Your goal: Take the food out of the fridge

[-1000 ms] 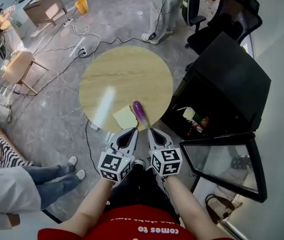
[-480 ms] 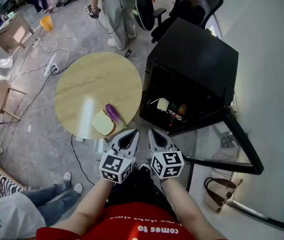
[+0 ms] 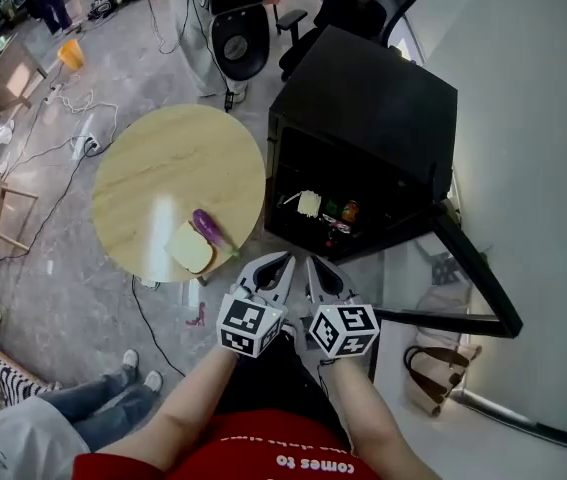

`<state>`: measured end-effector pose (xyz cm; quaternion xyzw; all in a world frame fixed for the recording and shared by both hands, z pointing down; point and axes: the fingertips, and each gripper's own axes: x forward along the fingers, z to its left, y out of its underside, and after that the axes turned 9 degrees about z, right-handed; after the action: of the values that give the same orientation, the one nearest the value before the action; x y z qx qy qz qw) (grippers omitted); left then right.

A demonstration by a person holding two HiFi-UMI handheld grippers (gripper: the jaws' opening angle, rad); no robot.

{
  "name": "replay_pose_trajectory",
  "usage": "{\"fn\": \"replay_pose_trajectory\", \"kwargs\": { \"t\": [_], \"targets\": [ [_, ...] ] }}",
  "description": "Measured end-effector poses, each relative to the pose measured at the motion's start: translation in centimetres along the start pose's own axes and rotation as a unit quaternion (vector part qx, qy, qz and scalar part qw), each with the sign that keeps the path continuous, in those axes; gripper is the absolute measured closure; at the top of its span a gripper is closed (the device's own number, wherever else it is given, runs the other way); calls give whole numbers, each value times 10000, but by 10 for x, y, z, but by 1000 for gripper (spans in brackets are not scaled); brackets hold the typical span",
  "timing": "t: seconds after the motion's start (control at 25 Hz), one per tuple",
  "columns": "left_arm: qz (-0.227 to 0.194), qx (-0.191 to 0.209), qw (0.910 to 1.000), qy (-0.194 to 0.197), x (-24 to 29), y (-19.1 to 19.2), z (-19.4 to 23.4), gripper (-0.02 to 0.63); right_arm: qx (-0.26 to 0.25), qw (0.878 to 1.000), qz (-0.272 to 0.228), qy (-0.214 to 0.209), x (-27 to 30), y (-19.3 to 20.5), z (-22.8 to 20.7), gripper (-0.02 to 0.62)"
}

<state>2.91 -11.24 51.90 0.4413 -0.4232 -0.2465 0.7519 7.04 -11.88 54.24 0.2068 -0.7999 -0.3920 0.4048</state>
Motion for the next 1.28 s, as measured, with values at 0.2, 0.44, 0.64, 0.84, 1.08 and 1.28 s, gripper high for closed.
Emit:
{"fn": "replay_pose_trajectory", "kwargs": {
  "t": [0.2, 0.44, 0.64, 0.84, 1.08, 1.28],
  "targets": [
    [259, -6, 9996, -109, 24, 29, 11, 598, 414, 9990, 24, -171, 18, 22, -19, 584],
    [382, -32, 9991, -180, 38, 56, 27, 598, 1000, 9946, -3, -269, 45, 40, -39, 584],
    [428, -10, 9987, -263, 57, 76, 42, 598, 1418, 9887, 183, -440, 75, 64, -51, 583],
    [400, -61, 9987, -300, 71, 88, 59, 600, 2396, 9682, 206, -685, 109, 91, -71, 533],
    [369, -61, 9989, -268, 88, 99, 71, 598, 3833, 9202, -142, -783, 144, 107, -111, 454],
    [333, 129, 9989, -309, 101, 109, 77, 598, 4514, 8882, -510, -689, 170, 116, -143, 416]
  ]
}}
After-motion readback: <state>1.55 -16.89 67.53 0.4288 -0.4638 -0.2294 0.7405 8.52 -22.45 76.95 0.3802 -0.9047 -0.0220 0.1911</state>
